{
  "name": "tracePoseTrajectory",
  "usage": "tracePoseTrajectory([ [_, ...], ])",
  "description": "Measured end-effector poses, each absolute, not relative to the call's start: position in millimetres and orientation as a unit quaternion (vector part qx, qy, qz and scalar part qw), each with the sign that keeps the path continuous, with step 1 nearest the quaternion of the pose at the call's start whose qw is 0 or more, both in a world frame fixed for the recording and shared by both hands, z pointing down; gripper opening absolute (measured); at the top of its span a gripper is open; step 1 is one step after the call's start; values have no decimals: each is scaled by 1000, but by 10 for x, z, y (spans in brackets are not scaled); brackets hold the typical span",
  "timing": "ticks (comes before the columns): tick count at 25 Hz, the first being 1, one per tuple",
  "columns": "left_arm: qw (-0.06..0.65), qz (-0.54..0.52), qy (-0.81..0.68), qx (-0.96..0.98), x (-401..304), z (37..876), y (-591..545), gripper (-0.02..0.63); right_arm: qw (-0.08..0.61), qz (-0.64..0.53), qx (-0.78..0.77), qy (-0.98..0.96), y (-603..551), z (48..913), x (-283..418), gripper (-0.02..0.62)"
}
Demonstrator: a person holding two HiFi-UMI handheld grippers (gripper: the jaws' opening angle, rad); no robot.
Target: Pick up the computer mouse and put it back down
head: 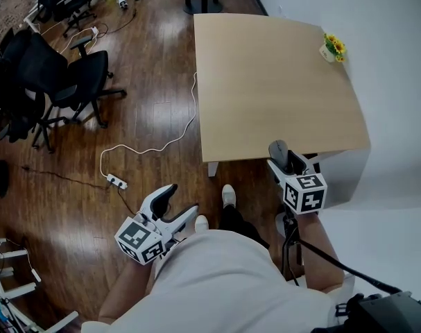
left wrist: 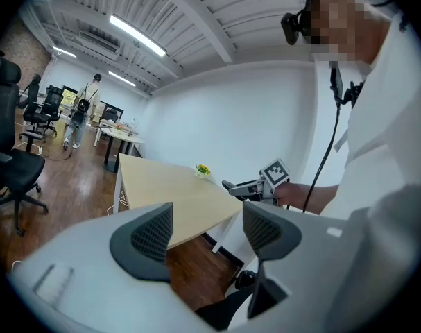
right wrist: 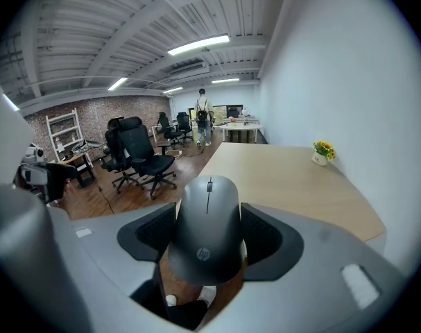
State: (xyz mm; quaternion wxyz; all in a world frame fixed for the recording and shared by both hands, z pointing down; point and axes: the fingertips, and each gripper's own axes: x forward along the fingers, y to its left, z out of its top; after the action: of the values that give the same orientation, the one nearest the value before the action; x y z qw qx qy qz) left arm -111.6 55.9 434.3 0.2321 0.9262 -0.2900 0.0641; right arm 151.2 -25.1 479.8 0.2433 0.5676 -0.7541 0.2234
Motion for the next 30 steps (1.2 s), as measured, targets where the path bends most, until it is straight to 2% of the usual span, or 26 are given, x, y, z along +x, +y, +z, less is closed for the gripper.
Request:
tracePoseTrajectory([
  [16, 260, 77, -397, 877, -837, 4347, -211, 288, 318, 295, 550, -714, -2249, 6605, 2341, 296],
  [22, 269, 87, -428, 859, -682, 4371, -434, 288, 354, 309, 542, -697, -2546, 7236, 2524, 296],
  [30, 282, 94, -440, 847, -634, 4455, -646, 288, 353, 305, 541, -700, -2622, 7408, 2429, 299],
])
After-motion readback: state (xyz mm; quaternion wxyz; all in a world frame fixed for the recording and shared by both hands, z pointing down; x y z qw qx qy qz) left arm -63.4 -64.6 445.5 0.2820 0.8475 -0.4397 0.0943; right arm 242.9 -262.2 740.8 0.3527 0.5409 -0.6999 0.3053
